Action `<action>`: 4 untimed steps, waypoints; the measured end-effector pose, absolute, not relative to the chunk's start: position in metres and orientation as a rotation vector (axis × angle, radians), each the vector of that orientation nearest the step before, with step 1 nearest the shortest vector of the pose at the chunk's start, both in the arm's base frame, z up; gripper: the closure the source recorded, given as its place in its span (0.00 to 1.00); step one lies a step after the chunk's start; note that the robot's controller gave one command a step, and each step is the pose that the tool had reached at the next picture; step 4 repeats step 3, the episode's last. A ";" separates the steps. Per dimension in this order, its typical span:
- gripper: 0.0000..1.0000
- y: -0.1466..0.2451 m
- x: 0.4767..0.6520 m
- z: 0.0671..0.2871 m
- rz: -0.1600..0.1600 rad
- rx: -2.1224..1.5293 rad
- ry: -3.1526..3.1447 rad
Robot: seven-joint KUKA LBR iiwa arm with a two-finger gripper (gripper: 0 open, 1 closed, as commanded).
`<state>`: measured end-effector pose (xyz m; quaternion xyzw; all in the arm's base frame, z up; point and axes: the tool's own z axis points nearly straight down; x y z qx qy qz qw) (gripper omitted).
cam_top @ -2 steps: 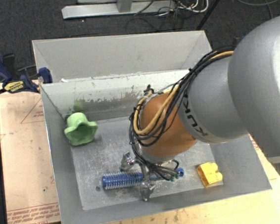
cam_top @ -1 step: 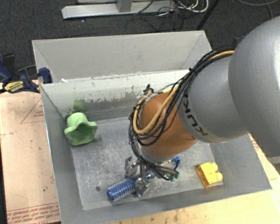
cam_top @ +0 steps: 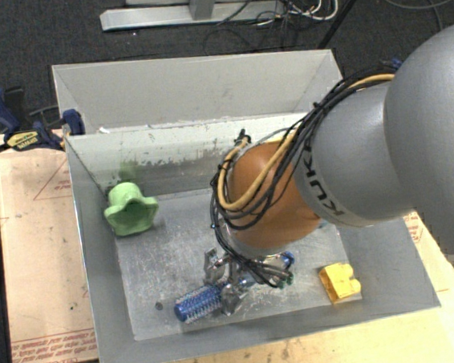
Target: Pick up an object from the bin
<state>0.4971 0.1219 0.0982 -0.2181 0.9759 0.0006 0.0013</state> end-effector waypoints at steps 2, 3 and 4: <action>1.00 0.124 0.498 0.150 0.002 -0.685 3.064; 1.00 0.124 0.498 0.181 0.002 -0.683 3.063; 1.00 0.124 0.498 0.181 0.002 -0.683 3.063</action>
Offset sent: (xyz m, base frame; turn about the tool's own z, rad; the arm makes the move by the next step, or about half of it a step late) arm 0.0001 0.0002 0.0448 0.0000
